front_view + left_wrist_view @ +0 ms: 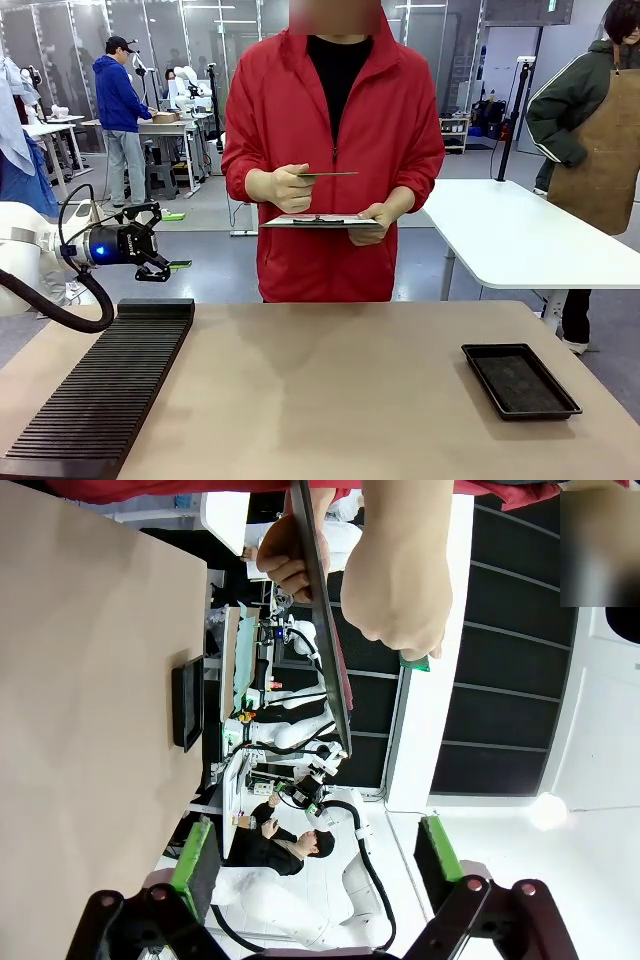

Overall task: Inspect the PCB.
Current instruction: Pick up the Blank PCB that the human is holding.

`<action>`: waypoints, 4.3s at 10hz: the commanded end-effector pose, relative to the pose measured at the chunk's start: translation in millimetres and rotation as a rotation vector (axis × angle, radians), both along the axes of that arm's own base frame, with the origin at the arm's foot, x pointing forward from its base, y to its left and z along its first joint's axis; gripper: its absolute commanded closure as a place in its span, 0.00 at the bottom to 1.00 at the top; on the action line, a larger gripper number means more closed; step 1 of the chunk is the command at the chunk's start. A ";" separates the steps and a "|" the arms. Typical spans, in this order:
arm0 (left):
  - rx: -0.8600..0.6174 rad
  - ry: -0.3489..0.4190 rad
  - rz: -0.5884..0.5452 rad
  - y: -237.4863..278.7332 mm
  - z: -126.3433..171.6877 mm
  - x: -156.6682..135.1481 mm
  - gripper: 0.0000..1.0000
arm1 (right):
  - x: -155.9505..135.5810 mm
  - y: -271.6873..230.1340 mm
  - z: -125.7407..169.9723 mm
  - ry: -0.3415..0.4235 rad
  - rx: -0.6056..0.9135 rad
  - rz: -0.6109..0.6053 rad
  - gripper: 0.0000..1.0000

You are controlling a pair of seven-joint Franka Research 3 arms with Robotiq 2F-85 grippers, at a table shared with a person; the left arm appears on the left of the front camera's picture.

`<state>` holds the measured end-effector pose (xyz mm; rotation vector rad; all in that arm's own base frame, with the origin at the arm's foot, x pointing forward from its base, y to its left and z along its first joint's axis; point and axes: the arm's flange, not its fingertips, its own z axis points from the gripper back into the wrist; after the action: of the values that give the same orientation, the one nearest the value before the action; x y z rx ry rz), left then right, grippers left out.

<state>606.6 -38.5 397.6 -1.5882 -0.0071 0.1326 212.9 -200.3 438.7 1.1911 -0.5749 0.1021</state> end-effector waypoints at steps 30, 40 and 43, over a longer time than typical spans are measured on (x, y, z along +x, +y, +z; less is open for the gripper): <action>0.107 -0.229 -0.146 208.6 32.2 -335.4 0.00 | 0.3 -0.6 2.0 -0.017 0.008 -0.001 0.00; 0.107 -0.229 -0.146 208.6 32.2 -335.4 0.00 | 0.3 -0.6 2.0 -0.017 0.008 -0.001 0.00; 0.107 -0.229 -0.146 208.6 32.2 -335.4 0.00 | 0.3 -0.6 2.0 -0.017 0.008 -0.001 0.00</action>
<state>270.0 167.8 428.1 -1.4878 -0.0746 -0.1646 213.8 -199.7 438.4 1.1909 -0.5711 0.1025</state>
